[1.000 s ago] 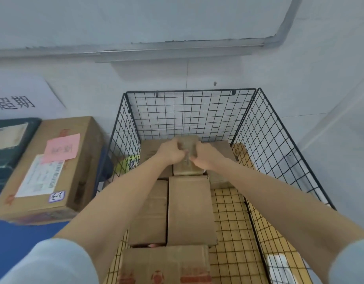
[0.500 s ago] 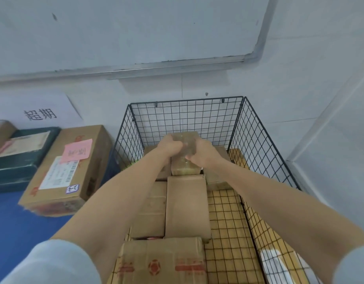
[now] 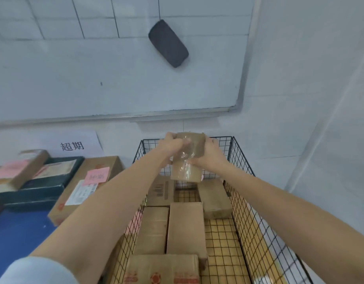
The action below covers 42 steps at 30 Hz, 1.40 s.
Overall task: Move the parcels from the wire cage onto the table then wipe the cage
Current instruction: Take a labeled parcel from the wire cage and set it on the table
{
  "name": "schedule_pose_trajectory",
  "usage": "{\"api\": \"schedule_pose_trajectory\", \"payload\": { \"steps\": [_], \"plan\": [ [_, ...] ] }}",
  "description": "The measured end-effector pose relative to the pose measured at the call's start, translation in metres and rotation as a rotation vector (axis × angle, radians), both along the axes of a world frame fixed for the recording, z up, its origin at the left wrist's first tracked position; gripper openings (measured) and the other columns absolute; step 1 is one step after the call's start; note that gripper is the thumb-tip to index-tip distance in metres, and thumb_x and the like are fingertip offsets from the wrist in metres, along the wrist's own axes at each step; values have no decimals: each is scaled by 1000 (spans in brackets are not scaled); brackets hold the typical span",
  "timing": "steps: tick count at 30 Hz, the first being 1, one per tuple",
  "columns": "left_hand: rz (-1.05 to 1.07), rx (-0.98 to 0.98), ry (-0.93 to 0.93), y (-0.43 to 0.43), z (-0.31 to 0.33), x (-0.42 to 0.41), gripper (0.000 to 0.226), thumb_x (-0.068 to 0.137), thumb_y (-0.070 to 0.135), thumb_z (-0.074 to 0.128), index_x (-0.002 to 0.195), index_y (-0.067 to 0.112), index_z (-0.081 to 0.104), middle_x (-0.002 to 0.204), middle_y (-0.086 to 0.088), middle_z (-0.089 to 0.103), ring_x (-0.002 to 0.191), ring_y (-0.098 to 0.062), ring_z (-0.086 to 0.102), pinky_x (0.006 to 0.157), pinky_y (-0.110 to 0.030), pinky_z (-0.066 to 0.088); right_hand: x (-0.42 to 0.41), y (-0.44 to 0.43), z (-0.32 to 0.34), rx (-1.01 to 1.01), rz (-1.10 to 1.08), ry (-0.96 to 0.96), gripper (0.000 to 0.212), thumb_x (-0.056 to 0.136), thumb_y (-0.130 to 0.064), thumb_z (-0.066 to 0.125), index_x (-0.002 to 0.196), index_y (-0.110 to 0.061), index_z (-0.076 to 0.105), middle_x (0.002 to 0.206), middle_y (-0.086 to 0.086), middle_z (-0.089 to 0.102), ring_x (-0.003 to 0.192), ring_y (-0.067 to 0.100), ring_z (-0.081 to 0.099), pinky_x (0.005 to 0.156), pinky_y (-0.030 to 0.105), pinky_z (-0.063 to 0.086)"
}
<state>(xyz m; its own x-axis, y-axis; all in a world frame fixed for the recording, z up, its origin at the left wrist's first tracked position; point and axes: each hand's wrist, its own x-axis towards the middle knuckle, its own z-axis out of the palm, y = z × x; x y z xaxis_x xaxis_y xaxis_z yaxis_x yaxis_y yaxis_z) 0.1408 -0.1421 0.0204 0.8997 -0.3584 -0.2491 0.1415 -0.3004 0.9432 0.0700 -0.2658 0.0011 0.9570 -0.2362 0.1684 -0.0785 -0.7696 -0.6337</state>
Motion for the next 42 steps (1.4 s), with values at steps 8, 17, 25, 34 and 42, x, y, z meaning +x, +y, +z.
{"api": "schedule_pose_trajectory", "payload": {
  "steps": [8, 17, 25, 34, 42],
  "plan": [
    [113, -57, -78, 3, 11, -35, 72, 86, 62, 50, 132, 11, 29, 134, -11, 47, 116, -30, 53, 84, -52, 49, -36, -5, 21, 245, -72, -106, 56, 80, -42, 73, 114, -15, 38, 99, -11, 48, 89, 6, 51, 67, 20, 40],
    [49, 88, -70, 5, -5, -50, 69, 91, 52, 52, 145, 14, 32, 131, -9, 54, 106, -23, 59, 82, -41, 53, -55, -7, -7, 207, -89, -62, 57, 82, -45, 70, 117, -16, 36, 105, -3, 54, 86, 6, 58, 71, 27, 54],
    [-10, -5, -9, 16, -7, -53, 54, 88, 45, 60, 124, 9, 43, 118, -6, 56, 92, -25, 68, 83, -40, 57, -53, -6, -17, 249, -100, -33, 69, 76, -22, 78, 133, -11, 41, 129, 5, 51, 104, 16, 56, 73, 21, 52],
    [110, -127, 62, 18, -30, -46, 60, 89, 50, 58, 128, 9, 38, 114, -9, 60, 99, -25, 62, 82, -48, 56, -55, 3, -28, 311, -25, -76, 82, 64, -55, 81, 125, -22, 37, 117, -9, 47, 105, 9, 52, 76, 18, 48],
    [12, -161, 58, 23, -39, -39, 36, 83, 7, 68, 110, 14, 46, 115, -12, 59, 104, -29, 61, 90, -53, 52, -46, 2, -41, 307, -35, -50, 52, 81, -46, 70, 117, -23, 40, 125, -2, 48, 103, 9, 53, 69, 15, 46]
  ]
}}
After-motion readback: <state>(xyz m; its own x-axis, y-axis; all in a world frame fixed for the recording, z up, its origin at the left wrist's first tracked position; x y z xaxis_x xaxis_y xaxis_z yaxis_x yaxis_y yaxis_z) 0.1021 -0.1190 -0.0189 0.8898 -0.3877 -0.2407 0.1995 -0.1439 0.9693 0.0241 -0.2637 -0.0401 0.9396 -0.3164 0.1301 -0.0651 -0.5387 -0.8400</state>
